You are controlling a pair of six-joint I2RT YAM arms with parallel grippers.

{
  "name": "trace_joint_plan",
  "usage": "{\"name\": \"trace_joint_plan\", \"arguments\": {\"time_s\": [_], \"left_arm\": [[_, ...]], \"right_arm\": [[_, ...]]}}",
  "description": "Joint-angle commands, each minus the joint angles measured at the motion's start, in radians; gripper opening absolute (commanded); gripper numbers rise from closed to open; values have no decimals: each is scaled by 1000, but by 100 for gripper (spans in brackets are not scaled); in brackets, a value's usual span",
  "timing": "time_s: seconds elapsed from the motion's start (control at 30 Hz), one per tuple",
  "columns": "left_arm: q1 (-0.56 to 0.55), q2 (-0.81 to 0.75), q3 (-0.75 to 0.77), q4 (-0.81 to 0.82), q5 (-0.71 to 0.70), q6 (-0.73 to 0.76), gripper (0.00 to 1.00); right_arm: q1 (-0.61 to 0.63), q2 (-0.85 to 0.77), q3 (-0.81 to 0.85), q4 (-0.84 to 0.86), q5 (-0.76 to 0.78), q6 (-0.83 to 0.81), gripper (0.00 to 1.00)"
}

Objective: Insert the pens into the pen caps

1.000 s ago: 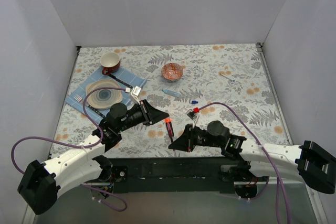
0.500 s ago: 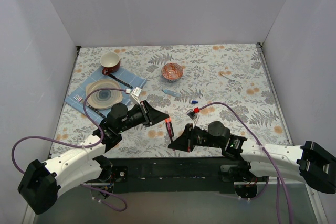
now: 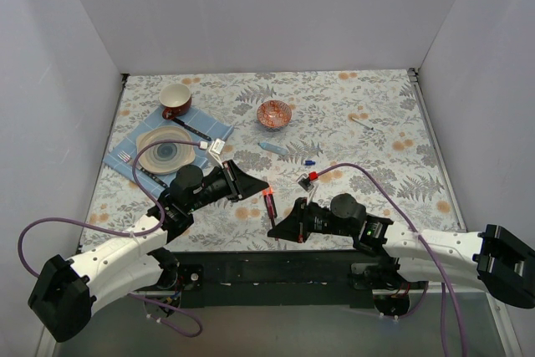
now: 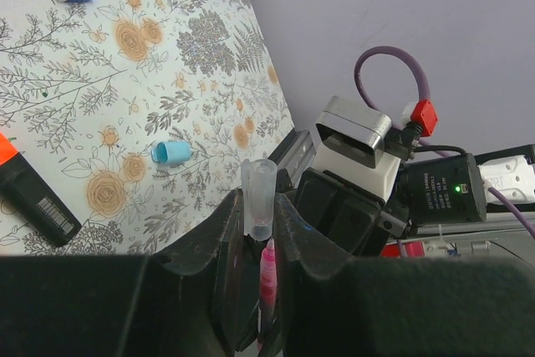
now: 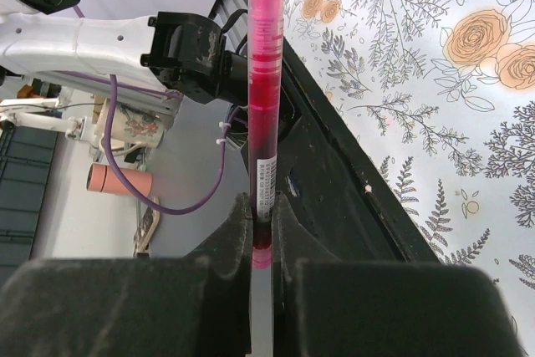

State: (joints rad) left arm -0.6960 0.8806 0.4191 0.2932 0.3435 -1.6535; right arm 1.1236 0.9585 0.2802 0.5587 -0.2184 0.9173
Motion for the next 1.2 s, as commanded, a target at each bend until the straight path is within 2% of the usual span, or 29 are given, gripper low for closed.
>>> {"name": "trace_joint_plan", "arguments": {"time_s": [0.0,1.17], "left_arm": [[-2,-23,15,-12,-12,11,0],[-2,-46,26,-20,-15,-5,0]], "right_arm": [[10,2,-7,44,11,5,1],[11,3,-7,40,19,9,1]]}}
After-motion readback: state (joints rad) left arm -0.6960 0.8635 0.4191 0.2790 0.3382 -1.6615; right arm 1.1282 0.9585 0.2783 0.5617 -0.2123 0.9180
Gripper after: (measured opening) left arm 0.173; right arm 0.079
